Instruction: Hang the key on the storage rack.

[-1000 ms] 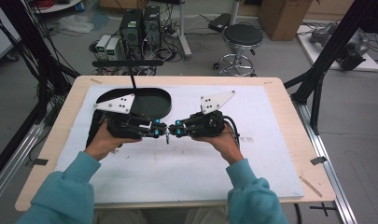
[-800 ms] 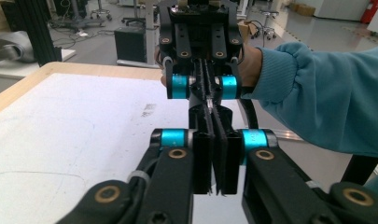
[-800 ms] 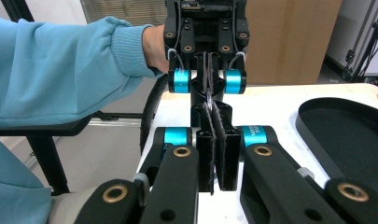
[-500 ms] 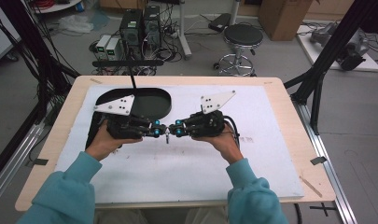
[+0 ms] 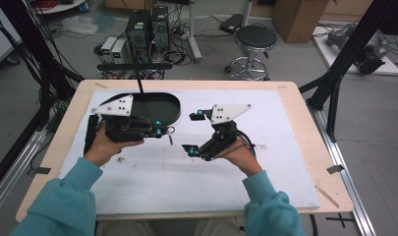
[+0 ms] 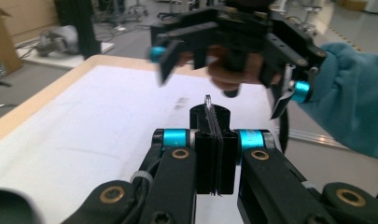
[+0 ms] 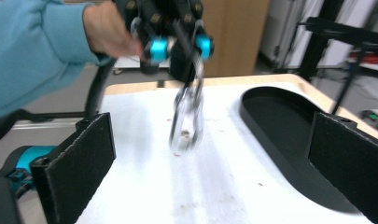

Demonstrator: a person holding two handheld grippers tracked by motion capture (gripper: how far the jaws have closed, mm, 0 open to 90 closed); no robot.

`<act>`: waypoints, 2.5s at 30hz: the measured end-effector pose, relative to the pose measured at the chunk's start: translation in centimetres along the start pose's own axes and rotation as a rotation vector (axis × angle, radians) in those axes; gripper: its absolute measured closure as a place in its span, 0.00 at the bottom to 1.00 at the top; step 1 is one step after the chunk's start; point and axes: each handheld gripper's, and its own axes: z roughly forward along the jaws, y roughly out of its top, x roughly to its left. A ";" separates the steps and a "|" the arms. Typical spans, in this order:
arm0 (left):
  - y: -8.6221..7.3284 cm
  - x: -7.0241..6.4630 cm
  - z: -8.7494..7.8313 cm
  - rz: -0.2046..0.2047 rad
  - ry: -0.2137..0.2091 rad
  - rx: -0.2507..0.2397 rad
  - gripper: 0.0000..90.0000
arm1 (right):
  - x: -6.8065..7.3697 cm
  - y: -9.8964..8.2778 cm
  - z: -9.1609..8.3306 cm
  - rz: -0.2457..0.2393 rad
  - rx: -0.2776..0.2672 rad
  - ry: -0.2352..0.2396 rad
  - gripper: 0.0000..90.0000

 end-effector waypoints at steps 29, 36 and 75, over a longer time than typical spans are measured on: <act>5.6 10.1 -5.2 0.003 0.271 0.299 0.99 | 1.9 -12.9 -13.3 0.141 -0.174 -0.494 0.01; 5.7 12.6 -4.3 -0.025 0.324 0.361 0.99 | 1.7 -14.1 -12.9 0.129 -0.158 -0.571 0.01; 3.6 16.7 -2.3 -0.131 0.467 0.352 0.99 | 1.8 -17.4 -12.6 0.146 -0.219 -0.609 0.01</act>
